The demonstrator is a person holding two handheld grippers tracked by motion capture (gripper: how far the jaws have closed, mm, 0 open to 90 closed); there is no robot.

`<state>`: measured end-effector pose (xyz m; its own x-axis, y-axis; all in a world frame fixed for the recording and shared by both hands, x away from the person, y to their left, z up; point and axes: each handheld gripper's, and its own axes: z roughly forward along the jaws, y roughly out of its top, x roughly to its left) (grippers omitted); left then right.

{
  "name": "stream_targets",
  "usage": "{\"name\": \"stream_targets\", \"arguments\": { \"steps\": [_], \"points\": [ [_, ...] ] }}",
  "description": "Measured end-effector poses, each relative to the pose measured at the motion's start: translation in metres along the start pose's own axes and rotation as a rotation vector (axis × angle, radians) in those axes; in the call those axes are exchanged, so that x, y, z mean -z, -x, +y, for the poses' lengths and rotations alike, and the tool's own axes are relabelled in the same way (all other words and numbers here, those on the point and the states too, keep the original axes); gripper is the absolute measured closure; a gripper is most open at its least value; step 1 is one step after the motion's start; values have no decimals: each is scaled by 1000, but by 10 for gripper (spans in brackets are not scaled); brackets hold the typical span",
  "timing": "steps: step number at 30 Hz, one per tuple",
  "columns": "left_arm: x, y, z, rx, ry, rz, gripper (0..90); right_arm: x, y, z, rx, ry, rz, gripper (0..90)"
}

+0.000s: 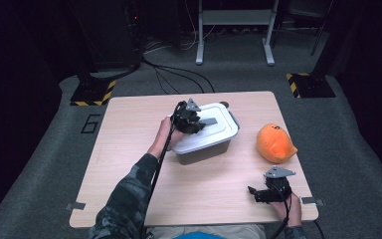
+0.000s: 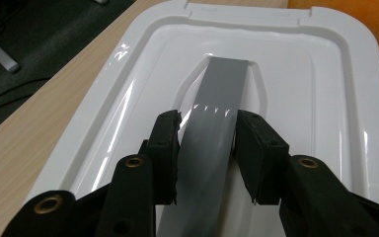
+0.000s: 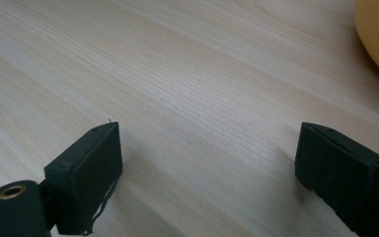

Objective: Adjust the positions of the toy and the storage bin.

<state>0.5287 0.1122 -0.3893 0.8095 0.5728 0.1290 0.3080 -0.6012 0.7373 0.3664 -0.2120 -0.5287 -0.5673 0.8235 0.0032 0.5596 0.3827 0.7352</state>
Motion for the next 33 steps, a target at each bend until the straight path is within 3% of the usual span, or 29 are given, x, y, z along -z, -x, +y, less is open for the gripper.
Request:
{"name": "stream_targets", "arguments": {
  "steps": [3, 7, 14, 33],
  "points": [
    [3, 4, -2, -24, -1, 4, 638, 0, 0, 0, 2, -4, 1, 102],
    [7, 10, -4, -14, 1, -6, 657, 0, 0, 0, -3, -4, 0, 103],
    [12, 23, -5, -36, -10, 23, 663, 0, 0, 0, -2, -3, -1, 105],
    [25, 36, -17, -41, 5, -13, 663, 1, 0, 0, -4, -2, -4, 109]
  ]
}}
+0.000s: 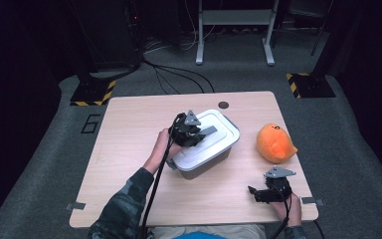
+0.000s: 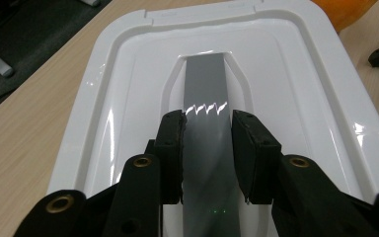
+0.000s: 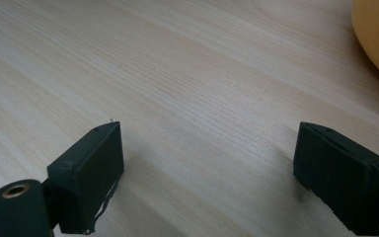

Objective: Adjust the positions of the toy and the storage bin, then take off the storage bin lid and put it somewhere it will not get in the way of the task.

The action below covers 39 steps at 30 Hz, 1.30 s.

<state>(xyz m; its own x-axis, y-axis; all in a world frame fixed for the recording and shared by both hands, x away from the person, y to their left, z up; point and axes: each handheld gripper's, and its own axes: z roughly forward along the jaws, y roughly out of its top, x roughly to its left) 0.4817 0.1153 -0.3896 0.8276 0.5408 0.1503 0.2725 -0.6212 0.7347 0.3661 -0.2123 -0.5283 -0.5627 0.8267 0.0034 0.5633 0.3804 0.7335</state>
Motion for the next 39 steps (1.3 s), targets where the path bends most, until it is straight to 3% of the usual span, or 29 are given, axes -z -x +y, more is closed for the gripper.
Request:
{"name": "stream_targets", "arguments": {
  "steps": [8, 16, 39],
  "points": [
    [7, 6, -5, -18, -6, -10, 662, 0, 0, 0, -1, 1, -1, 112],
    [16, 10, -12, 0, -3, -48, 662, 0, 0, 0, -1, 1, -1, 114],
    [39, 26, -30, -25, 6, -96, 662, 0, 0, 0, -1, 2, -3, 115]
  ]
}}
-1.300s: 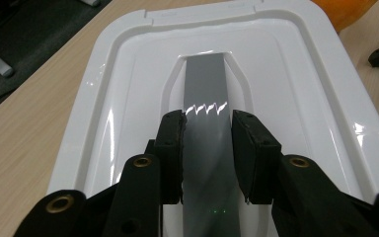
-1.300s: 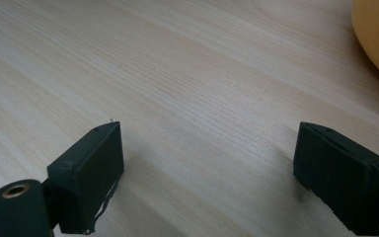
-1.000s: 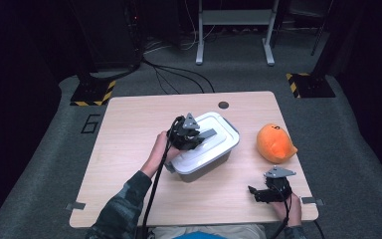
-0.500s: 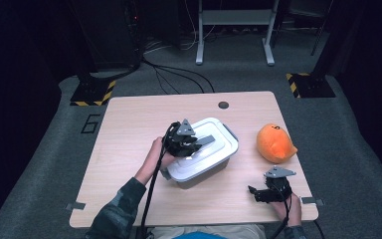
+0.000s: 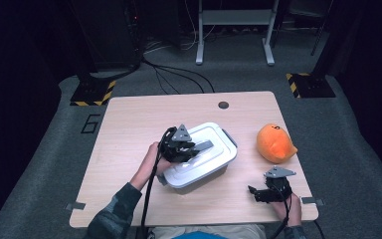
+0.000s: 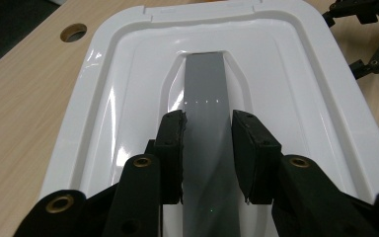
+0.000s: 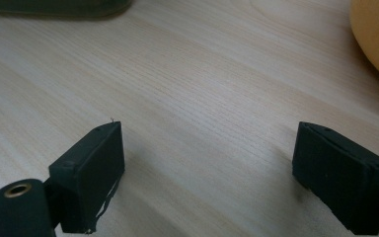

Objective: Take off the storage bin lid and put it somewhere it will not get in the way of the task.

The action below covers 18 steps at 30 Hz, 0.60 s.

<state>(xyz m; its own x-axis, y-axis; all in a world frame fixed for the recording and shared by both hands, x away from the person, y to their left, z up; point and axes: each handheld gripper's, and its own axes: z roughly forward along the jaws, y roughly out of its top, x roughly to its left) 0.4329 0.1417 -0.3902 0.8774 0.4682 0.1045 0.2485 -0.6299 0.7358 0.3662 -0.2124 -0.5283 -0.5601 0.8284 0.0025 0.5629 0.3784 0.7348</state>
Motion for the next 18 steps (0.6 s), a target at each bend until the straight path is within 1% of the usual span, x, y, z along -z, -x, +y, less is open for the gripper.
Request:
{"name": "stream_targets", "arguments": {
  "steps": [5, 6, 7, 10, 12, 14, 16, 17, 18],
  "points": [
    [4, 7, -3, -12, 2, -25, 662, 0, 0, 0, 0, 0, 0, 116],
    [5, 8, -3, -15, -2, -35, 662, 0, 0, 0, 0, 0, 0, 116],
    [6, 10, -4, -23, -2, -39, 662, 0, 0, 0, 1, 0, 0, 115],
    [7, 14, -4, -31, -5, -48, 661, 0, 0, 0, 2, -1, -1, 115],
    [7, 15, -3, -34, -6, -47, 659, 0, 0, 0, -1, -1, -2, 116],
    [5, 14, -4, -11, 1, -44, 642, 0, 0, 0, 0, -1, -2, 116],
    [5, 13, -3, 4, -1, -34, 581, 0, 0, 0, 0, -1, -2, 116],
    [5, 12, -3, 13, -6, -32, 554, 0, 0, 0, 0, -1, -2, 116],
    [4, 12, -4, 24, -1, -38, 545, 0, 0, 0, -1, -1, -3, 116]
  ]
}}
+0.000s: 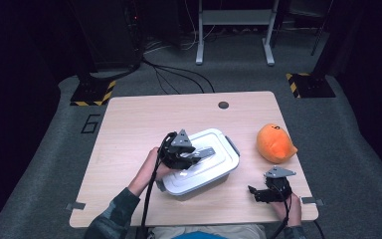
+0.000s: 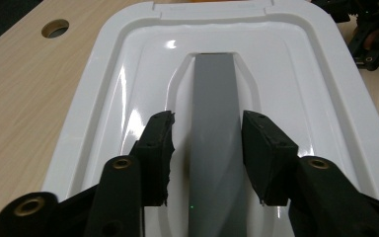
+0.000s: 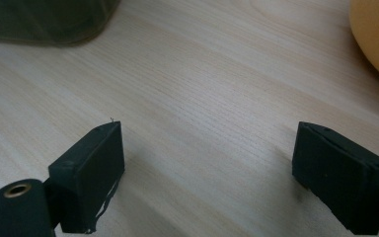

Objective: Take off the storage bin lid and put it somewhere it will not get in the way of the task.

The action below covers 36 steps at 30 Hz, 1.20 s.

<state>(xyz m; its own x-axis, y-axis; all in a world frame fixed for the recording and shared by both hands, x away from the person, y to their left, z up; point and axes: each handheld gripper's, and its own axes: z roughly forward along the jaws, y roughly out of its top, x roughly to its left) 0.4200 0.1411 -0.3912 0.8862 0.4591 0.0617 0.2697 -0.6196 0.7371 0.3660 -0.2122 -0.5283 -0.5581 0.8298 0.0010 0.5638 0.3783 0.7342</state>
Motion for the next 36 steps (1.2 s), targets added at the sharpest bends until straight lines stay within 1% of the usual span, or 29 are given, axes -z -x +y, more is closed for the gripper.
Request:
{"name": "stream_targets", "arguments": {
  "steps": [2, 3, 4, 5, 7, 8, 9, 10, 16, 17, 18, 22, 27, 29, 36],
  "points": [
    [0, 0, -1, 4, 5, -9, 560, 0, 0, 0, 0, 0, 0, 117],
    [0, 1, -1, 7, 9, -27, 595, 0, 0, 0, 0, 0, 0, 117],
    [-1, 2, -2, 6, 19, -24, 647, 0, 0, 0, 0, 0, -1, 117],
    [-1, 4, -2, 3, 24, -14, 653, 0, 0, 0, 0, 0, -1, 117],
    [0, 5, -3, -3, 25, -9, 656, 0, 0, 0, 0, 0, -1, 118],
    [0, 4, -2, -16, 20, -8, 657, 0, 0, 0, 1, 0, -1, 118],
    [0, 5, -2, -21, 24, 0, 658, 0, 0, 0, 0, 1, -1, 118],
    [1, 6, -1, -28, 16, 4, 659, 0, 0, 0, 1, 2, -1, 119],
    [2, 6, 0, -40, 16, 13, 663, 0, 0, 0, -1, 2, 0, 121],
    [3, 6, 1, -42, 14, 11, 663, 0, 0, 0, -1, 2, 0, 121],
    [4, 7, 1, -43, 17, 18, 663, 0, 0, 0, -1, 1, 0, 121],
    [9, 6, 5, -53, 22, 24, 663, 0, 0, 0, -1, 2, -1, 121],
    [15, 4, 7, -54, 30, 39, 663, 0, 0, 0, 1, -1, 1, 113],
    [17, 3, 8, -45, 39, 43, 663, 0, 0, 0, 2, -3, 5, 99],
    [24, 0, 10, -44, 40, 57, 663, -1, 0, 0, 4, -8, -1, 84]
  ]
}}
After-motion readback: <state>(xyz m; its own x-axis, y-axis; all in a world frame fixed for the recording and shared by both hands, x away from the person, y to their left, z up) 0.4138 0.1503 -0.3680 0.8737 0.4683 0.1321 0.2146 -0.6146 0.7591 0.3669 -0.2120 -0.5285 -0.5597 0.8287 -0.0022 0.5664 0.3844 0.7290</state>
